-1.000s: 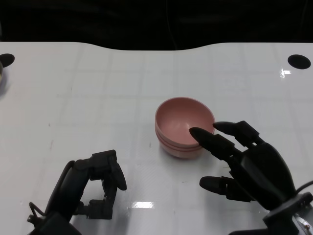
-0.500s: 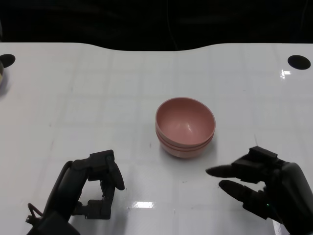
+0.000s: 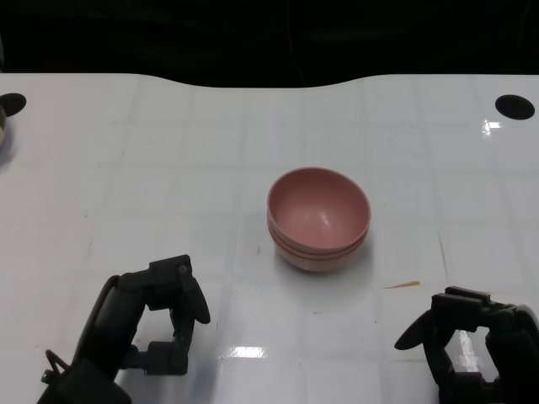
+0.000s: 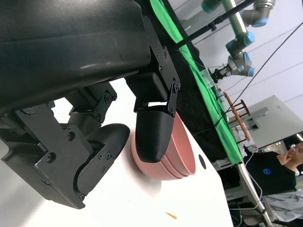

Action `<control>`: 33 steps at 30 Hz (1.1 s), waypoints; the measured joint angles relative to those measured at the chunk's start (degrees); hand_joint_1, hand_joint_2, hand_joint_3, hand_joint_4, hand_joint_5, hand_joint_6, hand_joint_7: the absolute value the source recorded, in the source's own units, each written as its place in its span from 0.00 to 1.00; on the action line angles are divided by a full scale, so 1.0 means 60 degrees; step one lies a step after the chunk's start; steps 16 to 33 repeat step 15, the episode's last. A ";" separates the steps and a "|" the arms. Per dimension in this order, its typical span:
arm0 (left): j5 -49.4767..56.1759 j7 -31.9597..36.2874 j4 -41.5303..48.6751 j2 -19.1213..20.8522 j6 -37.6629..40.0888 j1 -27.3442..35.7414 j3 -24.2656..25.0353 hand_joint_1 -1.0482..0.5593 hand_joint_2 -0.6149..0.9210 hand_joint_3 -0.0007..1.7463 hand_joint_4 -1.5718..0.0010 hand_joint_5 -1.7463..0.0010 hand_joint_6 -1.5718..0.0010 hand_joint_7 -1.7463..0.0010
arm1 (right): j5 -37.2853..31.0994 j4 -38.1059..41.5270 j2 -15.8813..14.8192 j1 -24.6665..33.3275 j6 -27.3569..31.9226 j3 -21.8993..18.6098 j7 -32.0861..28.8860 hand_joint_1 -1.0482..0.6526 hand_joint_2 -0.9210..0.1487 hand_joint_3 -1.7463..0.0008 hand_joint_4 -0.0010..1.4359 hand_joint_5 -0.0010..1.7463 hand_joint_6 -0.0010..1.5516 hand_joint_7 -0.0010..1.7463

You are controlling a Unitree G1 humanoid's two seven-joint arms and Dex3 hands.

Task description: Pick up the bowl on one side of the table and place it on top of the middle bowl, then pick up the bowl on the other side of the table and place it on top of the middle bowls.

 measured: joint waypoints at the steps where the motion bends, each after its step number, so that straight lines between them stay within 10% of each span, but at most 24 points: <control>1: -0.0078 -0.0076 0.0000 0.0000 0.0030 -0.0002 0.0007 0.63 0.55 0.92 0.40 0.02 0.44 0.12 | 0.0059 0.0176 0.0068 -0.0055 -0.0125 -0.0055 0.0037 0.66 0.75 0.04 0.62 0.96 0.58 0.73; 33: -0.0405 -0.0654 0.0317 0.0016 -0.0096 -0.0072 0.0031 0.62 0.53 0.93 0.42 0.05 0.43 0.17 | 0.0633 0.0960 0.0551 -0.0296 -0.0777 -0.0598 0.0816 0.67 0.71 0.07 0.61 0.94 0.57 0.74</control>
